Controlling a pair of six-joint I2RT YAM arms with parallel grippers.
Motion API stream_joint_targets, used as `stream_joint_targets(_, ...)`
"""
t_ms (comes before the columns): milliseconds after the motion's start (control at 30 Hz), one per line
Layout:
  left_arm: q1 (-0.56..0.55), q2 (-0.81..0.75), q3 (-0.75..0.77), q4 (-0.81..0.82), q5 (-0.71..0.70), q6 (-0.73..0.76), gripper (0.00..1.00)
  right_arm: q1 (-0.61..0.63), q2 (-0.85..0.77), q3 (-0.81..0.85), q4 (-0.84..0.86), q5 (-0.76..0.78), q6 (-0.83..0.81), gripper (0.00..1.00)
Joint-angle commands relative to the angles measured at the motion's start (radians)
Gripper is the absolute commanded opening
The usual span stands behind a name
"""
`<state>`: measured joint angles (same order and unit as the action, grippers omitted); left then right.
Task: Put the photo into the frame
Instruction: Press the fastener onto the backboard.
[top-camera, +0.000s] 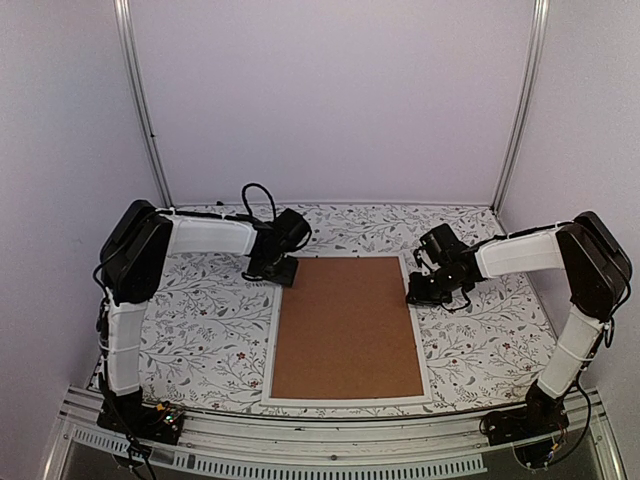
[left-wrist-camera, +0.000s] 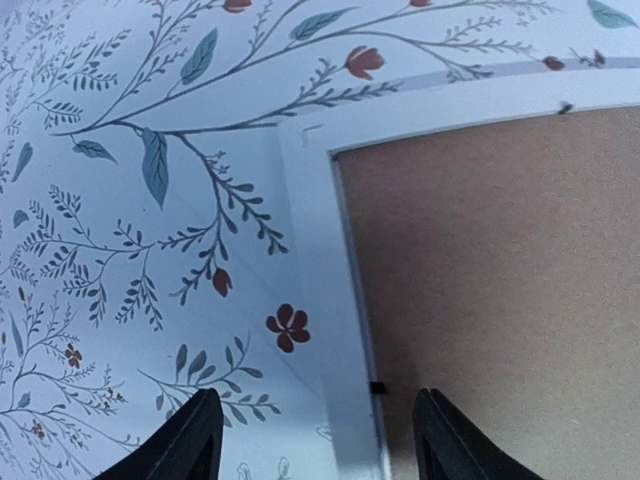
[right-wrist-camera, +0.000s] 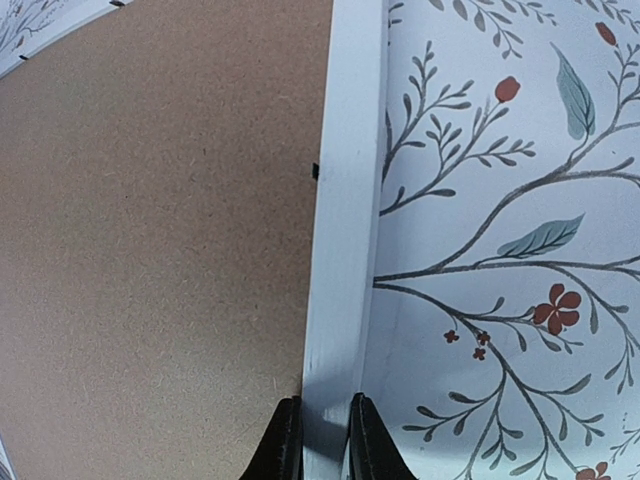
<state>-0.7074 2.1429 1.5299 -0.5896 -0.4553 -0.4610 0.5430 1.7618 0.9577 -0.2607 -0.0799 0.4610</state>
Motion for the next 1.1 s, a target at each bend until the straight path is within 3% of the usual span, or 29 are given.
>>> stream_joint_targets(0, -0.051, -0.076, -0.010, 0.013, 0.100, 0.021, 0.68, 0.034, 0.024, 0.025, -0.024, -0.072, 0.004, 0.10)
stream_joint_targets(567, 0.003, -0.353, -0.353, 0.078, 0.344, -0.082, 0.67, 0.034, 0.012, 0.030, -0.035, -0.053, 0.008, 0.11)
stream_joint_targets(1067, 0.006, -0.420, -0.482, 0.089, 0.355, -0.118, 0.66, 0.034, 0.015, 0.006, -0.011, -0.058, 0.022, 0.11)
